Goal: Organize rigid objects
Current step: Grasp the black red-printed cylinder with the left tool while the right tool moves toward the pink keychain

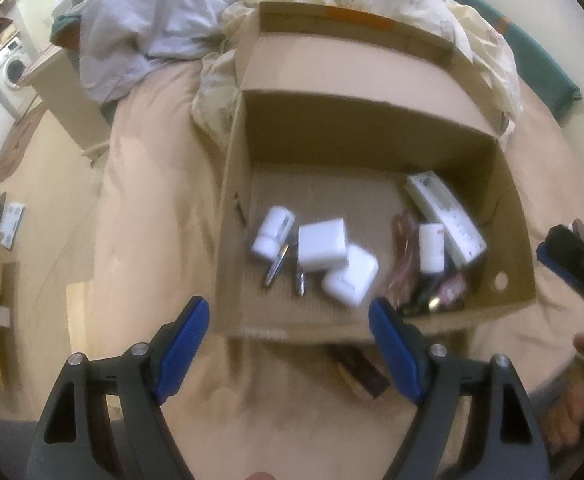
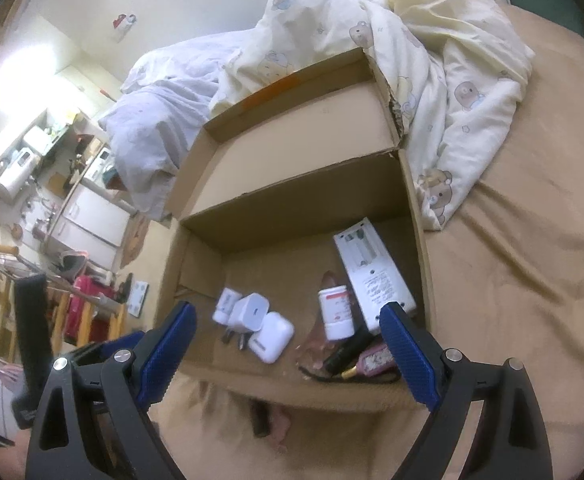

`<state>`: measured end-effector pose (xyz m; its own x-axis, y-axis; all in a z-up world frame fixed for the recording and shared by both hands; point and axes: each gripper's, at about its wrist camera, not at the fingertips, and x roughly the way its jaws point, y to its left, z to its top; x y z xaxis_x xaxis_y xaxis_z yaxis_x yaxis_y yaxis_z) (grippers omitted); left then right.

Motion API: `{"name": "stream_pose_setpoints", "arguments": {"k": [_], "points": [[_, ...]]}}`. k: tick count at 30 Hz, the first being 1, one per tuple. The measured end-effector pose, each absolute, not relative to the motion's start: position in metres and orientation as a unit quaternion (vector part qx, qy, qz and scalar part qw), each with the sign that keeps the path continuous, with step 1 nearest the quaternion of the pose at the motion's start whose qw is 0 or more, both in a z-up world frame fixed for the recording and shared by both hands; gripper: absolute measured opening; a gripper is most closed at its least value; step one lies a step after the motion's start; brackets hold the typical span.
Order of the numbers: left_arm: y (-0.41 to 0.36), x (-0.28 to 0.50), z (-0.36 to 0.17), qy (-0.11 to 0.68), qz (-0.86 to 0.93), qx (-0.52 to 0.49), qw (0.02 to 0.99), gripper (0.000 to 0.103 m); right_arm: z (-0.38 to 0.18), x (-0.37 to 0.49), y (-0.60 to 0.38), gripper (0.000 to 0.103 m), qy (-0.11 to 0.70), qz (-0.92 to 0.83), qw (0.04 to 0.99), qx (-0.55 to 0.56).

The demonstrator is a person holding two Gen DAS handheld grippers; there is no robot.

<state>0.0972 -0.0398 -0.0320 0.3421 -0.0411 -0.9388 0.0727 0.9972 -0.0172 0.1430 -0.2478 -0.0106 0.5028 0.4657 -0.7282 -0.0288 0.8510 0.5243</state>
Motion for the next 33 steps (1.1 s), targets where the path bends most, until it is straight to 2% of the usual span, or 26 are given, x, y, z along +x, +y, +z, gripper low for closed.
{"name": "stream_pose_setpoints", "arguments": {"k": [10, 14, 19, 23, 24, 27, 29, 31, 33], "points": [[-0.031, 0.069, -0.036, 0.571, -0.025, 0.023, 0.82, 0.08, -0.014, 0.107, -0.243, 0.098, 0.493, 0.138, 0.829, 0.226], [-0.037, 0.063, -0.047, 0.575, -0.029, 0.04, 0.817, 0.08, -0.031, 0.092, -0.245, 0.098, 0.53, 0.088, 0.813, 0.225], [-0.045, 0.063, -0.075, 0.611, -0.032, 0.004, 0.791, 0.08, -0.062, 0.081, -0.248, 0.098, 0.578, 0.093, 0.763, 0.273], [-0.055, 0.069, -0.098, 0.641, -0.037, -0.043, 0.765, 0.08, -0.064, 0.088, -0.243, 0.098, 0.583, 0.082, 0.77, 0.245], [-0.058, 0.072, -0.103, 0.647, -0.038, -0.053, 0.76, 0.077, -0.065, 0.089, -0.242, 0.098, 0.584, 0.082, 0.77, 0.244], [-0.063, 0.079, -0.121, 0.667, -0.035, -0.074, 0.741, 0.06, -0.067, 0.092, -0.242, 0.098, 0.587, 0.083, 0.766, 0.248], [-0.068, 0.083, -0.13, 0.674, -0.035, -0.084, 0.734, 0.054, -0.065, 0.092, -0.242, 0.098, 0.586, 0.085, 0.766, 0.25], [-0.074, 0.085, -0.132, 0.668, -0.038, -0.07, 0.74, 0.03, -0.064, 0.091, -0.243, 0.098, 0.585, 0.087, 0.766, 0.251], [-0.078, 0.085, -0.133, 0.669, -0.043, -0.056, 0.74, 0.025, -0.064, 0.092, -0.243, 0.098, 0.585, 0.088, 0.766, 0.252]]}}
